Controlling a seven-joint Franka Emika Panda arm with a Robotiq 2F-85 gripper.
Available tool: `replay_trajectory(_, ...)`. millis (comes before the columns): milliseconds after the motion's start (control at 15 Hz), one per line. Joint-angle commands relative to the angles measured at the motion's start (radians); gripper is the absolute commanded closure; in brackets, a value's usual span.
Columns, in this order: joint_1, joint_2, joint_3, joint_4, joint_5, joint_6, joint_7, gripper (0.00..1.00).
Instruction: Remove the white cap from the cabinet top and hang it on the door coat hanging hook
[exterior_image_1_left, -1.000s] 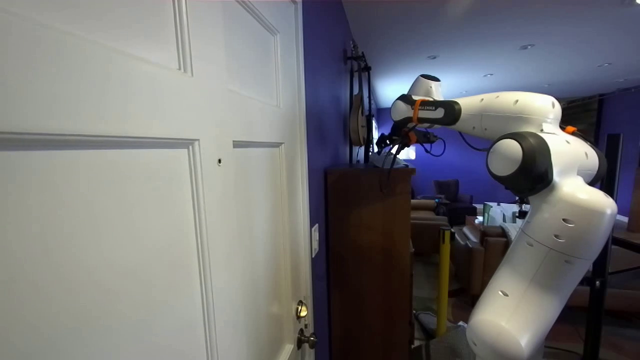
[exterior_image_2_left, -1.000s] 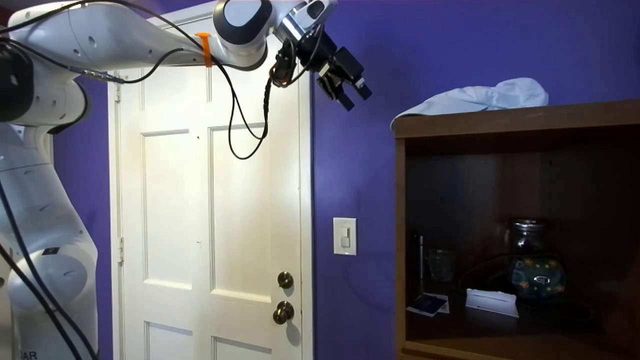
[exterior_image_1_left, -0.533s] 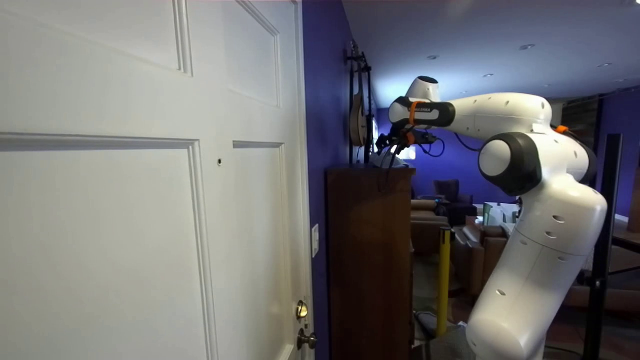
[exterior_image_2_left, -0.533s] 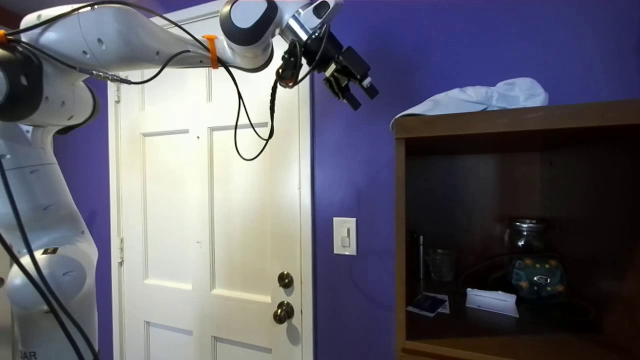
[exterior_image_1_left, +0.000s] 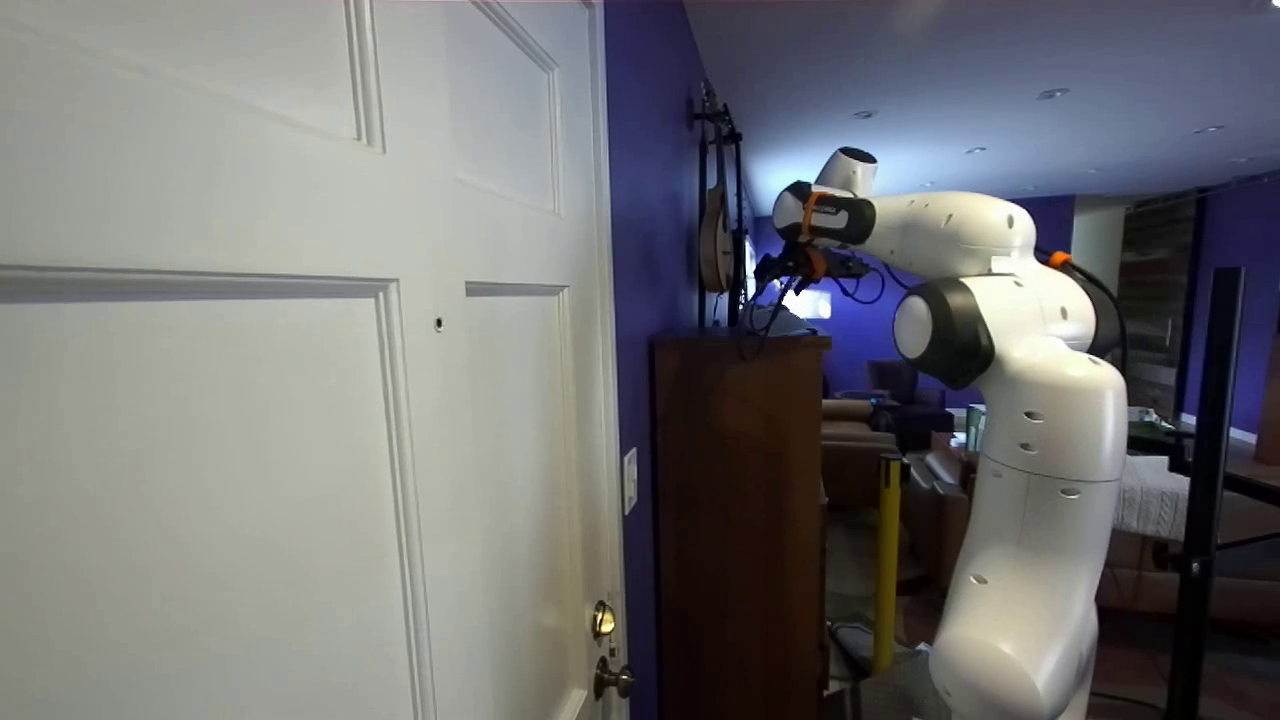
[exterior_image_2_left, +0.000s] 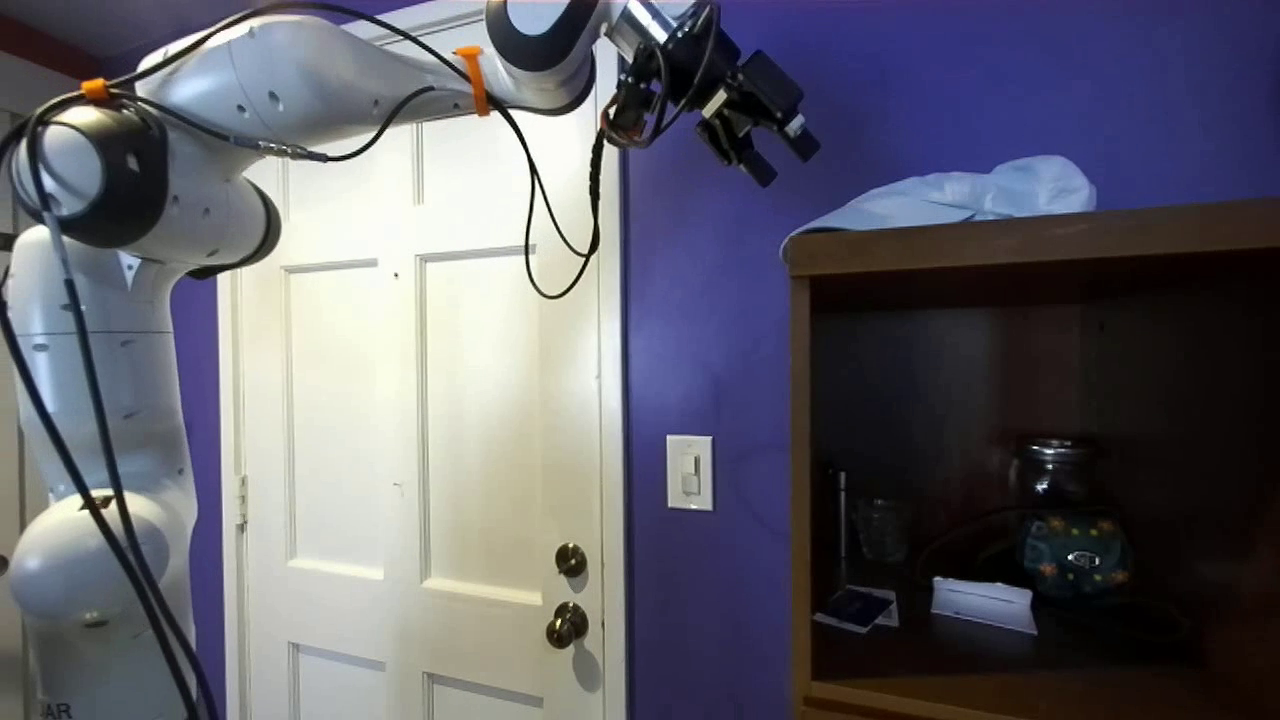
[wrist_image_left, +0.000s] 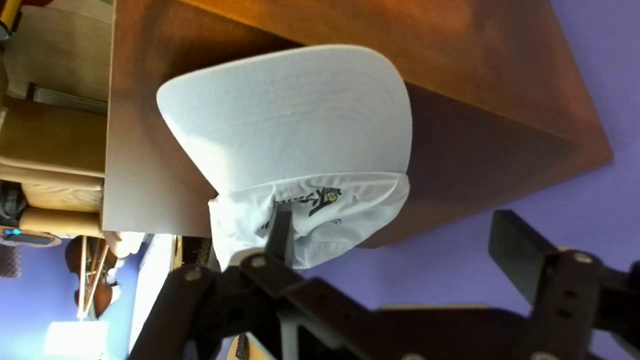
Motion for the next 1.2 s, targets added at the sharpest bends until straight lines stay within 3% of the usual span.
replay_trajectory(0,-0.066,0.146,-0.042,0.176,0.137,-0.075,-0.107,0.0)
replay_trajectory(200,-0.149,0.24,-0.039,0.262,0.199,-0.059,-0.034,0.0)
replay_trajectory(267,-0.094,0.148,-0.032,0.149,0.138,-0.031,-0.064,0.0)
replay_trajectory(600,-0.137,0.219,-0.033,0.215,0.17,-0.031,-0.048,0.0)
replay_trajectory(667,-0.194,0.24,0.013,0.247,0.192,-0.059,-0.061,0.0)
replay_trajectory(1000,-0.273,0.27,0.067,0.264,0.223,-0.039,-0.141,0.0)
replay_trajectory(1133,-0.26,0.278,0.044,0.252,0.244,0.013,-0.181,0.0)
